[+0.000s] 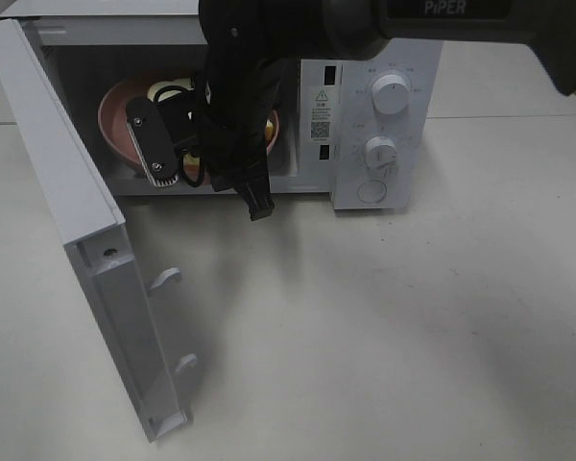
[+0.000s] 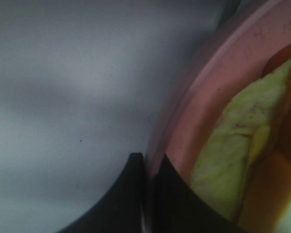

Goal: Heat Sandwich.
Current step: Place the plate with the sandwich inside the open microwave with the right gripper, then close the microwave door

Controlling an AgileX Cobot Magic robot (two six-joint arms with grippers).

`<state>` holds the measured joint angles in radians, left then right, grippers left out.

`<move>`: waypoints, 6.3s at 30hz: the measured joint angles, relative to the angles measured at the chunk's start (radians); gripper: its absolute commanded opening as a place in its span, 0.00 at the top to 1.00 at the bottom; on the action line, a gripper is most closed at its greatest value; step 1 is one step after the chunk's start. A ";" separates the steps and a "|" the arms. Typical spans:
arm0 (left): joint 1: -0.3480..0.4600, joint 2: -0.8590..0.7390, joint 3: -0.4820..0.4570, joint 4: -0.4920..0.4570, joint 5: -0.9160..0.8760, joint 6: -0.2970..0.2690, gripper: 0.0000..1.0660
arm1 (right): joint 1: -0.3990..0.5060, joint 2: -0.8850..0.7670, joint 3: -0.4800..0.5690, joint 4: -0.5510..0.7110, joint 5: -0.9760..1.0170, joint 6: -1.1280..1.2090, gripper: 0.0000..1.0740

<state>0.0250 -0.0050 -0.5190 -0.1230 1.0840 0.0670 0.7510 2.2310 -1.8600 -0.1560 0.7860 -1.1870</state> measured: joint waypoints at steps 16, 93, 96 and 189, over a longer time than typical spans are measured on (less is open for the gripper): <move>0.000 0.000 0.000 0.000 0.000 0.000 0.10 | -0.003 0.105 -0.137 -0.033 0.033 0.050 1.00; 0.000 0.000 0.000 0.000 0.000 0.000 0.10 | -0.054 -0.166 0.327 -0.008 -0.288 0.256 0.29; 0.000 0.000 0.000 0.000 0.000 0.000 0.10 | -0.054 -0.218 0.397 -0.008 -0.289 0.256 0.29; 0.000 0.000 0.000 0.000 0.000 0.000 0.10 | -0.325 -1.879 1.174 0.047 0.398 1.314 0.29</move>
<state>0.0250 -0.0050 -0.5190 -0.1230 1.0840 0.0670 0.4260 0.3520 -0.6860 -0.1090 1.1840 0.1270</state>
